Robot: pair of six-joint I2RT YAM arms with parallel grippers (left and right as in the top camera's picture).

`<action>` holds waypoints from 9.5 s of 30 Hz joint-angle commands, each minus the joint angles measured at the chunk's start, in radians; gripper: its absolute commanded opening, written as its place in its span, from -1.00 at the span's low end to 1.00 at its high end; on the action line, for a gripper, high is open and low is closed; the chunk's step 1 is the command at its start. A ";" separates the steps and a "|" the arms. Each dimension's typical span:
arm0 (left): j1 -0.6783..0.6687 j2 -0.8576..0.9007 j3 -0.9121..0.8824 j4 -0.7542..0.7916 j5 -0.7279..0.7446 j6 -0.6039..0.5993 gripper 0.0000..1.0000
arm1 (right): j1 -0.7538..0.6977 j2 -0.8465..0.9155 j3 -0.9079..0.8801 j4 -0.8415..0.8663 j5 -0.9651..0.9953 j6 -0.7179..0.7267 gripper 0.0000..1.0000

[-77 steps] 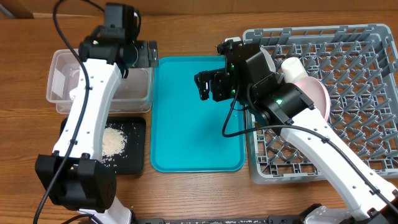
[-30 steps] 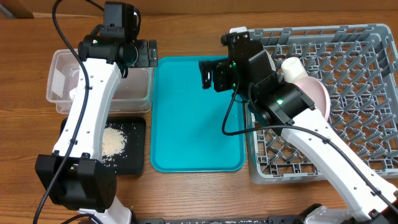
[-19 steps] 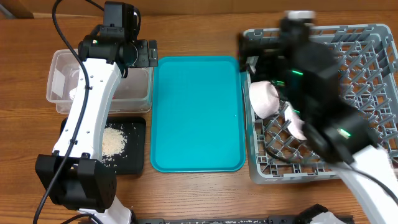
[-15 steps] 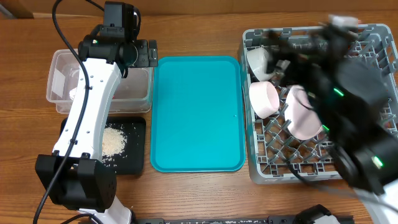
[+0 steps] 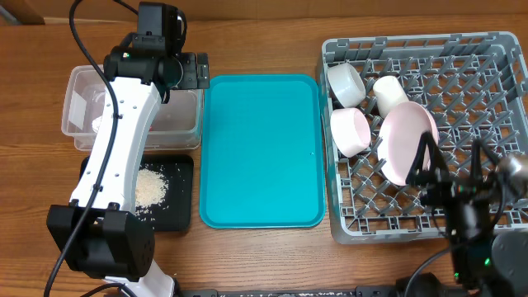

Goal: Sort waste into correct bins and load items into the dishwasher

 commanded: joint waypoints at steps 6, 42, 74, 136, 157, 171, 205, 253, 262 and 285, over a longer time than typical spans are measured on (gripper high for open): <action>-0.006 0.011 0.012 -0.002 -0.013 0.007 1.00 | -0.068 -0.250 -0.334 0.172 -0.079 -0.001 1.00; -0.006 0.011 0.012 -0.002 -0.013 0.007 1.00 | -0.131 -0.349 -0.708 0.383 -0.148 -0.115 1.00; -0.006 0.011 0.012 -0.002 -0.013 0.007 1.00 | -0.131 -0.349 -0.708 0.324 -0.217 -0.338 1.00; -0.013 -0.271 0.010 -0.007 -0.013 0.007 1.00 | -0.131 -0.349 -0.708 0.325 -0.131 -0.219 1.00; -0.013 -0.671 0.004 -0.013 -0.013 0.007 1.00 | -0.131 -0.349 -0.708 0.325 -0.131 -0.219 1.00; -0.003 -0.905 -0.126 -0.065 -0.032 0.008 1.00 | -0.131 -0.349 -0.708 0.325 -0.131 -0.219 1.00; 0.084 -1.605 -1.500 0.811 0.117 0.014 1.00 | -0.131 -0.349 -0.708 0.325 -0.131 -0.219 1.00; 0.137 -1.801 -1.751 0.882 0.133 0.157 1.00 | -0.131 -0.349 -0.708 0.325 -0.131 -0.219 1.00; 0.137 -1.800 -1.751 0.882 0.133 0.157 1.00 | -0.131 -0.349 -0.708 0.325 -0.131 -0.219 1.00; 0.137 -1.799 -1.751 0.882 0.133 0.157 1.00 | -0.131 -0.349 -0.708 0.325 -0.131 -0.219 1.00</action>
